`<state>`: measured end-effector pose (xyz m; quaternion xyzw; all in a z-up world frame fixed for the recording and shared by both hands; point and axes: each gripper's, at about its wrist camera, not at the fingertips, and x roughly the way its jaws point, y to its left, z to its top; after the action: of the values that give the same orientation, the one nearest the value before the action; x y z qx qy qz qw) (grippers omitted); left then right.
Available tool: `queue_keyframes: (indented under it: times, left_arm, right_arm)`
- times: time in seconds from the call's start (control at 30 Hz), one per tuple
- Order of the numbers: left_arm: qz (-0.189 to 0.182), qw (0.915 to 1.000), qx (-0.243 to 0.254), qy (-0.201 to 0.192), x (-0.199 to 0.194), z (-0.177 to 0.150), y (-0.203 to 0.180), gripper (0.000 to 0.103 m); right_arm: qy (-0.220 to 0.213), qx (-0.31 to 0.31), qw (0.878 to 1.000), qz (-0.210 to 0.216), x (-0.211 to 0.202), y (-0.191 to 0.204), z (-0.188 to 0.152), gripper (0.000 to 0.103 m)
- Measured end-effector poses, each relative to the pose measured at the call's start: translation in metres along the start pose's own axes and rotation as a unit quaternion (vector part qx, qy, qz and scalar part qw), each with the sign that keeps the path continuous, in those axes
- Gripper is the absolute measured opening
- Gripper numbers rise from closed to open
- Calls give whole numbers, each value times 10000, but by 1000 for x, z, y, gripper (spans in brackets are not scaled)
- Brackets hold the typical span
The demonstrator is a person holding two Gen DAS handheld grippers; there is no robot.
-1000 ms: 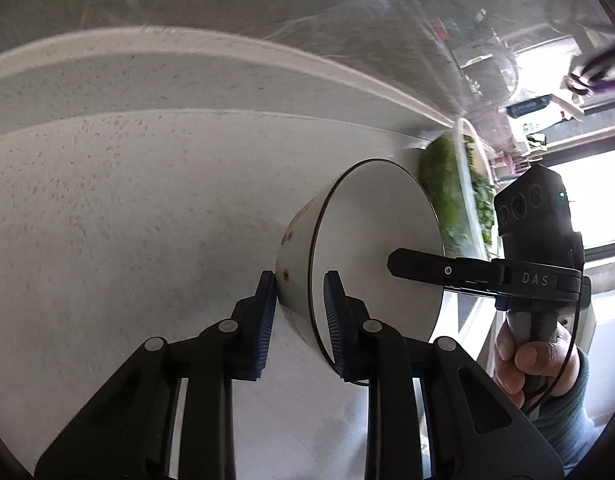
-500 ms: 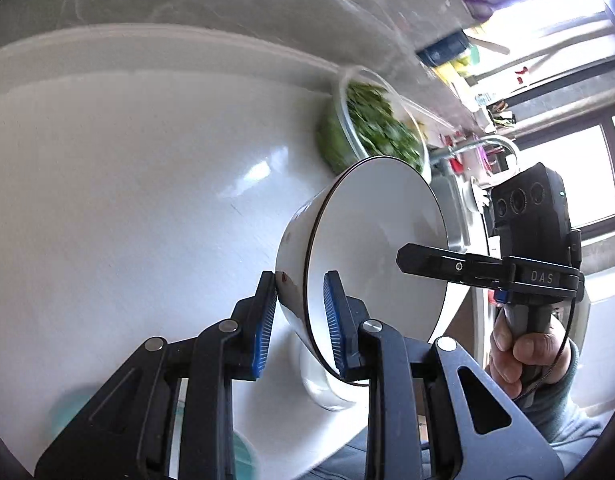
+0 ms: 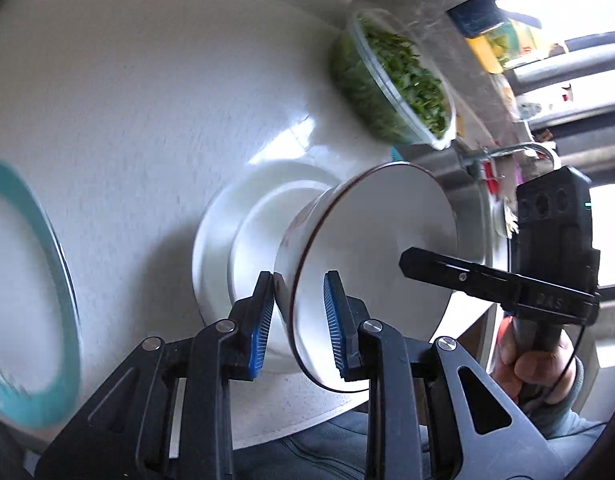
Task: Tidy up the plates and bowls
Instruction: 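Lift the pink-flowered bowl and carry it over the nested white bowls, then lower the pink-flowered bowl into the nested white bowls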
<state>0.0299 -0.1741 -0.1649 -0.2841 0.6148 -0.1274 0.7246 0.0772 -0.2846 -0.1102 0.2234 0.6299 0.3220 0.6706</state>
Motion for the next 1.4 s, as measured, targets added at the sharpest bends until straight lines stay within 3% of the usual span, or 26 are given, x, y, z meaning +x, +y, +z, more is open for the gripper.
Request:
queue_keyframes:
  times: [0.13,0.33,0.57,0.93,1.23,1.4]
  left_arm:
    - [254,9997,7,-63,10,-15,0,22]
    - [350,9993,59,-92,16,-17,11,22]
    - [427,9989,128,-127,23,1,11,23]
    - [999,9918,709,-367,29,-1,-9,27]
    - [982,9911,768,-470,33,2,-11,30]
    - [795,9941,520,-514,30,2,-5,35]
  right_arm:
    - [67,-226,9996,-125,5,1,-4,30]
    - [57,-242,9990,-363,22,3,1,29]
    - [22,-250,9979,-590,31,0,-5,28]
    - [18,-295,9961,-833,27,-8,-7,18]
    - [107,-210,9960,-863,31,-5,-5,19]
    - [95,-780,9867,-1426,36,17,-10,17]
